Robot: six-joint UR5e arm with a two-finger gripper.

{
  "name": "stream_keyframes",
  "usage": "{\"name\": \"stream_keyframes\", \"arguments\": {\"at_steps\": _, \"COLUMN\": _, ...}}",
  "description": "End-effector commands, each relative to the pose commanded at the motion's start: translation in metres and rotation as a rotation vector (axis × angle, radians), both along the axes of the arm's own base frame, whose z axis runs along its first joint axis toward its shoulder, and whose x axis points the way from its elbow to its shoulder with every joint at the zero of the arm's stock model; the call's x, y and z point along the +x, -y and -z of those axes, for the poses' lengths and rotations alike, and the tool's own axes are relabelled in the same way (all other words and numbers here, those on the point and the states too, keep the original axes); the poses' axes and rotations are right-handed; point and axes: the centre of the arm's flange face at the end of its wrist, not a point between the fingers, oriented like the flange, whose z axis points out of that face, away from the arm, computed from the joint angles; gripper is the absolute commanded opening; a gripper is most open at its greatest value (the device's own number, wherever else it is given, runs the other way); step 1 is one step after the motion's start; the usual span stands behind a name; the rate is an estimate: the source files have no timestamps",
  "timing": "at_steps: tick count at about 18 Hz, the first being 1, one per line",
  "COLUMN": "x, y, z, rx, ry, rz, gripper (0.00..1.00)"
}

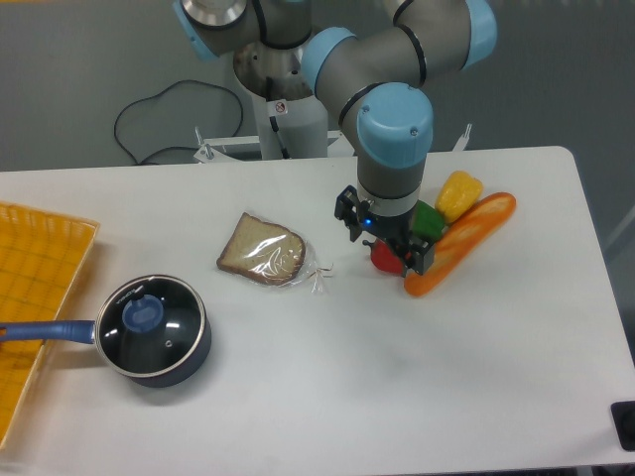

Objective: Open the lid
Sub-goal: 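Raise the gripper from the peppers and move it toward the bread slice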

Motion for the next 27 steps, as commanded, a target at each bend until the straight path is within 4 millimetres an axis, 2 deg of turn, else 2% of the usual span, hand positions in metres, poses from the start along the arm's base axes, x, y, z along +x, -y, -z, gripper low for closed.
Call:
{"name": "stream_keyframes", "arguments": {"at_steps": 3, "x": 0.002, "y": 0.003, "z": 0.009, "rx": -0.011, "ry": 0.015, "rz": -0.003, "gripper": 1.00}}
{"name": "stream_keyframes", "arguments": {"at_steps": 7, "x": 0.012, "y": 0.016, "z": 0.036, "rx": -0.037, "ry": 0.064, "rz": -0.021, "gripper": 1.00}}
{"name": "stream_keyframes", "arguments": {"at_steps": 12, "x": 0.023, "y": 0.016, "z": 0.025, "rx": -0.035, "ry": 0.047, "rz": -0.018, "gripper": 1.00}}
{"name": "stream_keyframes", "arguments": {"at_steps": 15, "x": 0.035, "y": 0.016, "z": 0.020, "rx": -0.024, "ry": 0.044, "rz": -0.083, "gripper": 1.00}}
{"name": "stream_keyframes", "arguments": {"at_steps": 19, "x": 0.065, "y": 0.006, "z": 0.017, "rx": -0.023, "ry": 0.044, "rz": -0.069, "gripper": 1.00}}
{"name": "stream_keyframes", "arguments": {"at_steps": 23, "x": 0.098, "y": -0.013, "z": 0.015, "rx": -0.020, "ry": 0.040, "rz": -0.147, "gripper": 1.00}}
{"name": "stream_keyframes", "arguments": {"at_steps": 27, "x": 0.122, "y": -0.016, "z": 0.005, "rx": 0.020, "ry": 0.061, "rz": -0.162, "gripper": 1.00}}
